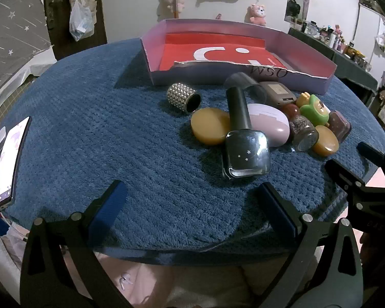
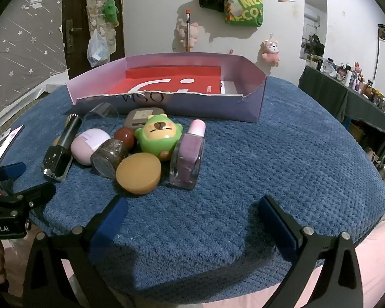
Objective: Organize rigid objects
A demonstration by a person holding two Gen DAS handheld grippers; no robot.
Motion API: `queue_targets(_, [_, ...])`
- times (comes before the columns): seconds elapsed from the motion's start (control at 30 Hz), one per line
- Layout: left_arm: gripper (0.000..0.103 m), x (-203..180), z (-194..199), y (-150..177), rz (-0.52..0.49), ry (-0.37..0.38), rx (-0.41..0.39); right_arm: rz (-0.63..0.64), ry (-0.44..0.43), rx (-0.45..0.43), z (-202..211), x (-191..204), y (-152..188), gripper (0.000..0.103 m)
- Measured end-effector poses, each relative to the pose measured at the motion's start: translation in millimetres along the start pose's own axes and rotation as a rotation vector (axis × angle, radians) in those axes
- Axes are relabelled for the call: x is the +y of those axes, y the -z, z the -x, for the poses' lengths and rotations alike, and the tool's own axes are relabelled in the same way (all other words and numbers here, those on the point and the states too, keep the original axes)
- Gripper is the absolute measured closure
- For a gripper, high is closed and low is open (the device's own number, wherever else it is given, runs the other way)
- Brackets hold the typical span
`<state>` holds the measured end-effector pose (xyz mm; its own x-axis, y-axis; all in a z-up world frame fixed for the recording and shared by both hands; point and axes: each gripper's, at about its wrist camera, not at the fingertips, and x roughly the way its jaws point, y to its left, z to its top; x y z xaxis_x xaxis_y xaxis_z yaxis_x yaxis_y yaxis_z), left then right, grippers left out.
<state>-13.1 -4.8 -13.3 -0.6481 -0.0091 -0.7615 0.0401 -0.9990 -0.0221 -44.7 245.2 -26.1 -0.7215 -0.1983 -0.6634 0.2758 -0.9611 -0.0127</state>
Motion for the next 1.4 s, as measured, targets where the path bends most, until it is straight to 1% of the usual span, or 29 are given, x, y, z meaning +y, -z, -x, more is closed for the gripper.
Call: queue_targets(1.4, [0.0,0.6,-0.6,0.9,-0.001,-0.002,-0.004,0.006,0.003,0.016,-1.8,-0.6,-0.4,0.0])
